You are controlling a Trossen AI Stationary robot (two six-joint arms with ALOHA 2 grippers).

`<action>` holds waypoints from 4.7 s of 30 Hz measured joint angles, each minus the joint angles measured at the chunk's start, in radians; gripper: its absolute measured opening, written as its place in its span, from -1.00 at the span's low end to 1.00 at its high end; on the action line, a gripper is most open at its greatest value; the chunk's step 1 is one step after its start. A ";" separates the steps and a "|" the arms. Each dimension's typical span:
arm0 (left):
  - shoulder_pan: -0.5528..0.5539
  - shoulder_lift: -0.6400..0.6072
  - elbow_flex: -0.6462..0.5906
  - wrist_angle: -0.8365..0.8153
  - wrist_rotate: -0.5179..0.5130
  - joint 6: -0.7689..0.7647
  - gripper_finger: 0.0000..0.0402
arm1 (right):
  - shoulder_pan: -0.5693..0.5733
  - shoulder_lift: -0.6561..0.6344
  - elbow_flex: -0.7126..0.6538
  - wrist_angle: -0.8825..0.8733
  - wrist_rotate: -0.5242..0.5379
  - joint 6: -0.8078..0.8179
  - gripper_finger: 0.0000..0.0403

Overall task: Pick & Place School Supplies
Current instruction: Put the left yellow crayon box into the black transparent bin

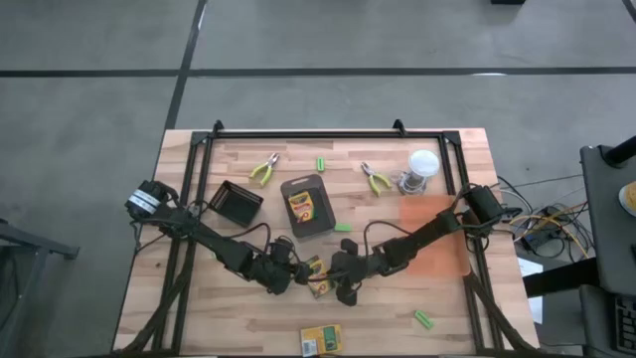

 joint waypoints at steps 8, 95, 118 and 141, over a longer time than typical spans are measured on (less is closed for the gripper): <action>-0.011 0.000 -0.001 -0.034 0.057 -0.040 0.41 | -0.003 0.007 0.000 0.001 0.000 0.002 -0.72; 0.002 0.059 -0.001 0.105 -0.001 0.024 0.41 | -0.027 0.026 -0.001 -0.075 -0.034 0.123 -0.72; 0.017 0.071 -0.001 0.131 -0.041 0.024 0.41 | -0.027 0.027 -0.001 -0.041 -0.035 0.114 -0.72; 0.017 0.072 0.005 0.189 -0.036 0.169 0.41 | -0.027 0.027 0.000 -0.040 -0.037 0.113 -0.72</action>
